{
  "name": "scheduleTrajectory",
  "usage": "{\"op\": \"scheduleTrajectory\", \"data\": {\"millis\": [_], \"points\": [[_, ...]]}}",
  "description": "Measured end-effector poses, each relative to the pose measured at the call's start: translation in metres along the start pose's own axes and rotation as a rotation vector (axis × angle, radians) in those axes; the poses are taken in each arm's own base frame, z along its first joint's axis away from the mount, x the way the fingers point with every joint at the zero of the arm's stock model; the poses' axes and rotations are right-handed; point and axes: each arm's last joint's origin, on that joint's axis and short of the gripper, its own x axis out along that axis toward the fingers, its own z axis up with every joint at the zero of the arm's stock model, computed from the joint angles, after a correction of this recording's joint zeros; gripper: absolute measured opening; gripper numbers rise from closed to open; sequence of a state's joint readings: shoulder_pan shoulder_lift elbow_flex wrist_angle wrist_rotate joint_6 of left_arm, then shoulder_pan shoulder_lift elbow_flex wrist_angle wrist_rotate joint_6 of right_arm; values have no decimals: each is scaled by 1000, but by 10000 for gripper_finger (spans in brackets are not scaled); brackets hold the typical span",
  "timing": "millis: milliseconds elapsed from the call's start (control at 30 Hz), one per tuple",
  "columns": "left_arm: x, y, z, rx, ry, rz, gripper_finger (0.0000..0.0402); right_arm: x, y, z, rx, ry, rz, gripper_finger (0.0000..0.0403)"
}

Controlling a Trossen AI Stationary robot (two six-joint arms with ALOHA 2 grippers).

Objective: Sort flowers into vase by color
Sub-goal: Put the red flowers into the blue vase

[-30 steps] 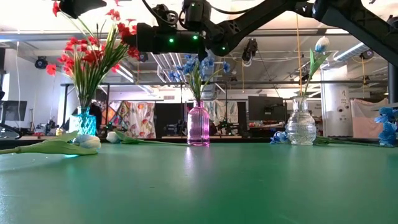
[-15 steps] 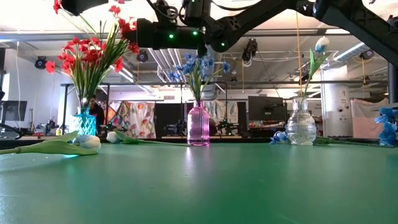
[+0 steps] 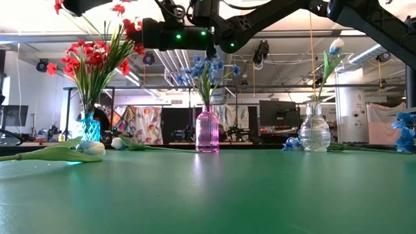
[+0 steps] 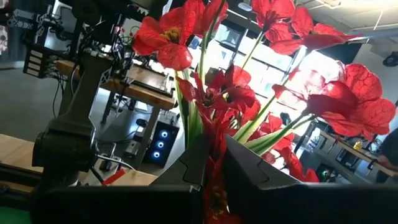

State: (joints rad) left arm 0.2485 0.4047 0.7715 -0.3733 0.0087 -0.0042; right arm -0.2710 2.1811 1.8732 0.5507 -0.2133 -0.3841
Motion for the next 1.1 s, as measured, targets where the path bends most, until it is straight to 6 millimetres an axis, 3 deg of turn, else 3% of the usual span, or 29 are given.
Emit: {"op": "scheduleTrajectory", "data": {"millis": [200,400,700,1100], "points": [[0,0,4,-7,-46,14,400,0,0,0,17,-1,0,28],[-2,5,11,-28,-117,163,400,-1,-1,3,16,-6,-6,28],[-1,4,14,-24,-149,154,400,-2,-4,14,12,-29,-13,28],[-2,4,21,4,-221,157,400,-12,-10,48,37,-10,5,28]]}}
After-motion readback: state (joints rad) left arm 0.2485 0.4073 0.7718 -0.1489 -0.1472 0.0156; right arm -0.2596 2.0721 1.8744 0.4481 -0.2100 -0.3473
